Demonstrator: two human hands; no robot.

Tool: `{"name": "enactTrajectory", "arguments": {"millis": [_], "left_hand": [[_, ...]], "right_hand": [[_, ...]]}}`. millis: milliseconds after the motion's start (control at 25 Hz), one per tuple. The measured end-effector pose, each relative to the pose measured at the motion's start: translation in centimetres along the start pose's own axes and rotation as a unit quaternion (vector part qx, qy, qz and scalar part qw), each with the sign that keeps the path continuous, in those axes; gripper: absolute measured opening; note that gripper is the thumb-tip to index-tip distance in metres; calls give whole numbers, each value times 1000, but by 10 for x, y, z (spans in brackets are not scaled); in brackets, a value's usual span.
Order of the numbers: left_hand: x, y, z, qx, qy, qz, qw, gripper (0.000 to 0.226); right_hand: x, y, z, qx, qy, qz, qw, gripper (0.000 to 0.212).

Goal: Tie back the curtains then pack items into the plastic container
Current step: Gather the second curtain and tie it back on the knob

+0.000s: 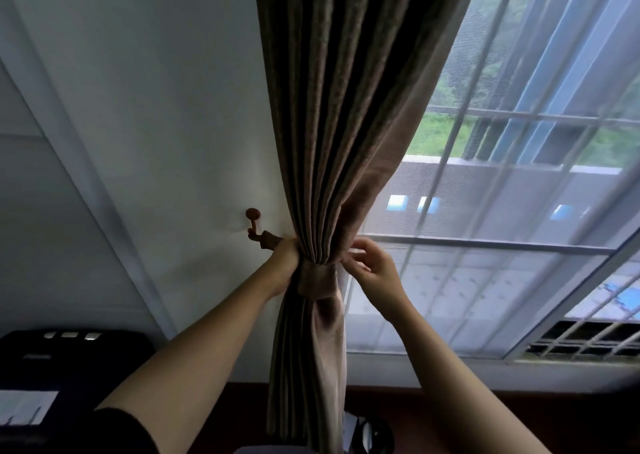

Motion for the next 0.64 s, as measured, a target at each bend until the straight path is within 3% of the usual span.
{"name": "enactTrajectory", "arguments": {"millis": [200, 320, 440, 520, 640], "left_hand": [[3, -13, -2, -2, 27, 0, 1000, 35], [5, -16, -7, -34, 24, -19, 999, 36], [3, -13, -10, -45, 56, 1, 997, 37], [-2, -9, -10, -111, 40, 35, 992, 32], [-13, 14, -6, -202, -44, 115, 972, 30]], "right_hand": [[9, -31, -13, -95, 58, -121, 986, 48], [5, -53, -14, -115, 165, -165, 966, 34], [5, -70, -12, -64, 293, -217, 929, 20], [13, -71, -10, -16, 393, -223, 892, 18], [25, -65, -13, 110, 554, -116, 817, 33]]}}
Point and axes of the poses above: each hand's wrist, its own y-axis away from the middle knuckle, its own x-axis out of the back of the hand, z = x × y, the point moved 2 cm from there along -y, towards the middle knuckle, and after that the axes turned 12 degrees about -y, right-handed, at the moved point
